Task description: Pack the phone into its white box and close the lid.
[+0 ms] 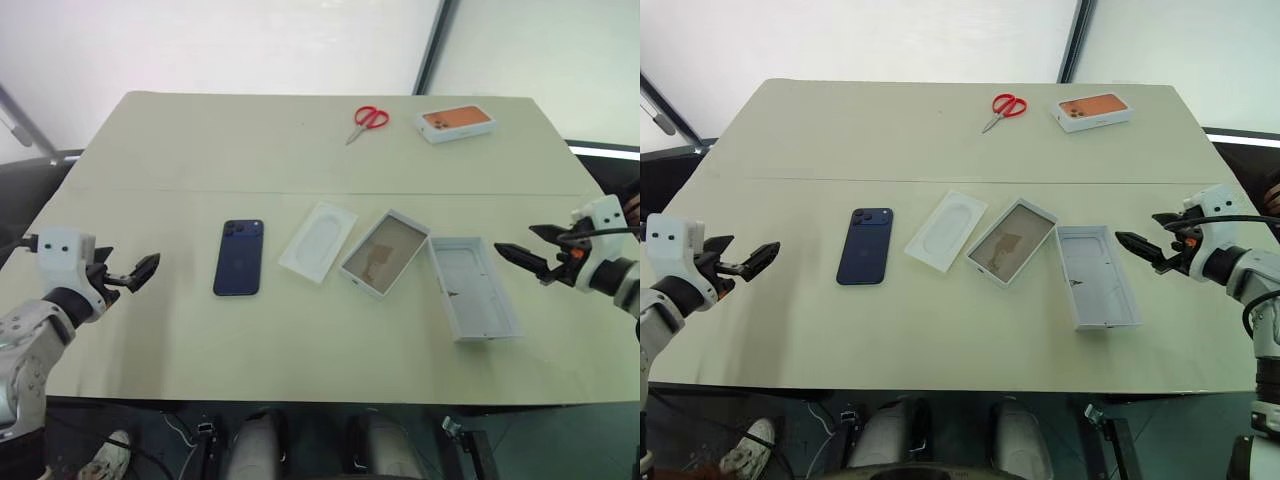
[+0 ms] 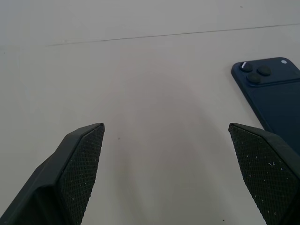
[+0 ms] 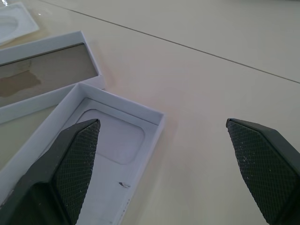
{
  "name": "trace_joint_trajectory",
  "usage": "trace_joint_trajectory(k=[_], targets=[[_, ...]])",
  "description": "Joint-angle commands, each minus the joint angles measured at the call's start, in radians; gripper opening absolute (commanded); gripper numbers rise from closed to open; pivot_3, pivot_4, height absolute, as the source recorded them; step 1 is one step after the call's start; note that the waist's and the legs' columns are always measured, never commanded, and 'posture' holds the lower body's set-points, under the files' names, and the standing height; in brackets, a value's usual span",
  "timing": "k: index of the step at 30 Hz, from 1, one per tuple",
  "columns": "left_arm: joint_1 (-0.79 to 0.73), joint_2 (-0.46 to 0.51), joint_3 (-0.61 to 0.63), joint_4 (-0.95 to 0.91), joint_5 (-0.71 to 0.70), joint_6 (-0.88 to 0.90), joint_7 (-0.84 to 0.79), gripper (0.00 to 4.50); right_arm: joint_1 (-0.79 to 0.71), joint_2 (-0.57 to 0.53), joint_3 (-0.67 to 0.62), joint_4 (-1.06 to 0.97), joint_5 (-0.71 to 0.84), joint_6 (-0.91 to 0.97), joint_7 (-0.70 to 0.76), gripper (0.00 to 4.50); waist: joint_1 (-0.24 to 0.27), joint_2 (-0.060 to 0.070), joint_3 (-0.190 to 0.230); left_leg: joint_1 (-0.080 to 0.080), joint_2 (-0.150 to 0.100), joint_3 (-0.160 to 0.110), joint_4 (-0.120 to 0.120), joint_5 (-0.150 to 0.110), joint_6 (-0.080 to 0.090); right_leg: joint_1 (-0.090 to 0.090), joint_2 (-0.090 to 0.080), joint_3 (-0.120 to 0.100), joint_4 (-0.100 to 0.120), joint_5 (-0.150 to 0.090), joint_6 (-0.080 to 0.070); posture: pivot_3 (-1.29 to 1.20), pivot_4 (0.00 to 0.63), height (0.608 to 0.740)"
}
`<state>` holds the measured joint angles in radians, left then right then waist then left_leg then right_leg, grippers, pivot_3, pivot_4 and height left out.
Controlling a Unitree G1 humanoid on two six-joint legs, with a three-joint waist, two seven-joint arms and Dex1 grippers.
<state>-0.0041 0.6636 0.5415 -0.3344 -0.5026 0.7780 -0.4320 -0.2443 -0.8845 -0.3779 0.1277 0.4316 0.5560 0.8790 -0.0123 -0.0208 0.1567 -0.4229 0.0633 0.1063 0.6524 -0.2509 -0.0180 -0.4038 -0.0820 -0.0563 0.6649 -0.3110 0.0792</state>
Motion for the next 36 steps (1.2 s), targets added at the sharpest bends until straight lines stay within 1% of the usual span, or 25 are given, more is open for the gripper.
trace_joint_trajectory(k=[1,13,18,21,24,26,30,33,35,36], targets=[[-0.006,-0.003,-0.003,-0.036,-0.006,-0.003,0.01,4.46,-0.006,-0.015,-0.028,-0.051,0.024,0.006,0.002,4.5,0.0,0.0,0.0,0.0,0.0,0.0,0.0,0.0,0.0,0.0,0.0,0.0,0.0,0.0,0.0,0.0,0.15,0.728],[-0.036,-0.032,-0.03,-0.059,-0.03,-0.003,0.031,4.46,-0.047,0.057,0.035,-0.123,0.032,0.01,-0.047,4.5,0.001,0.0,0.0,0.0,0.0,0.0,0.0,0.001,-0.001,0.0,0.0,0.0,0.0,0.0,0.0,0.0,0.15,0.728],[-0.082,-0.078,-0.12,-0.11,-0.05,0.019,0.046,4.46,-0.069,0.118,0.081,-0.179,0.039,0.015,-0.082,4.5,0.001,0.0,0.0,0.0,0.0,0.0,0.0,0.001,-0.001,0.001,0.0,0.0,0.0,0.0,0.0,0.0,0.15,0.728],[-0.111,-0.094,-0.145,-0.104,-0.058,0.033,0.054,4.46,-0.06,0.14,0.088,-0.229,0.046,0.033,-0.108,4.5,0.001,0.0,0.0,0.0,0.0,-0.001,0.0,0.001,-0.001,0.001,0.0,0.0,0.0,0.0,0.0,0.0,0.15,0.728],[-0.176,-0.112,-0.221,-0.097,-0.071,0.049,0.045,4.46,-0.055,0.147,0.088,-0.289,0.063,0.059,-0.119,4.5,0.002,0.0,0.0,0.0,0.0,-0.001,0.0,0.001,-0.001,0.0,0.0,0.0,0.0,0.0,0.0,0.0,0.15,0.728],[-0.231,-0.144,-0.264,-0.083,-0.093,0.082,0.052,4.46,-0.059,0.159,0.107,-0.338,0.077,0.08,-0.132,4.5,0.003,0.0,0.0,0.0,0.0,-0.001,0.001,0.001,-0.001,0.001,0.0,0.0,0.0,0.0,0.0,0.0,0.15,0.728],[-0.38,-0.254,-0.358,-0.046,-0.127,0.203,0.119,4.46,-0.069,0.156,0.193,-0.443,0.083,0.102,-0.107,4.5,0.004,0.0,0.0,-0.001,-0.001,-0.001,0.001,0.001,-0.001,0.001,0.001,0.0,0.0,0.0,0.0,0.0,0.15,0.728],[-0.518,-0.327,-0.419,0.062,-0.096,0.336,0.207,4.46,-0.075,0.153,0.261,-0.522,0.099,0.117,-0.075,4.5,0.003,0.0,0.0,-0.001,-0.001,-0.002,0.002,0.001,-0.002,0.001,0.001,0.0,0.0,0.0,0.0,0.0,0.15,0.728],[-0.592,-0.345,-0.465,0.126,-0.079,0.399,0.221,4.46,-0.076,0.157,0.292,-0.559,0.107,0.126,-0.069,4.5,0.002,0.0,0.0,-0.001,-0.003,-0.003,0.002,0.001,-0.002,0.001,0.002,0.0,0.001,0.0,0.0,0.0,0.15,0.728],[-0.625,-0.366,-0.459,0.167,-0.08,0.428,0.233,4.46,-0.075,0.158,0.304,-0.574,0.109,0.127,-0.067,4.5,0.001,0.0,0.0,-0.001,-0.003,-0.003,0.002,0.001,-0.002,0.001,0.002,0.0,0.001,0.0,0.0,0.0,0.15,0.728]])
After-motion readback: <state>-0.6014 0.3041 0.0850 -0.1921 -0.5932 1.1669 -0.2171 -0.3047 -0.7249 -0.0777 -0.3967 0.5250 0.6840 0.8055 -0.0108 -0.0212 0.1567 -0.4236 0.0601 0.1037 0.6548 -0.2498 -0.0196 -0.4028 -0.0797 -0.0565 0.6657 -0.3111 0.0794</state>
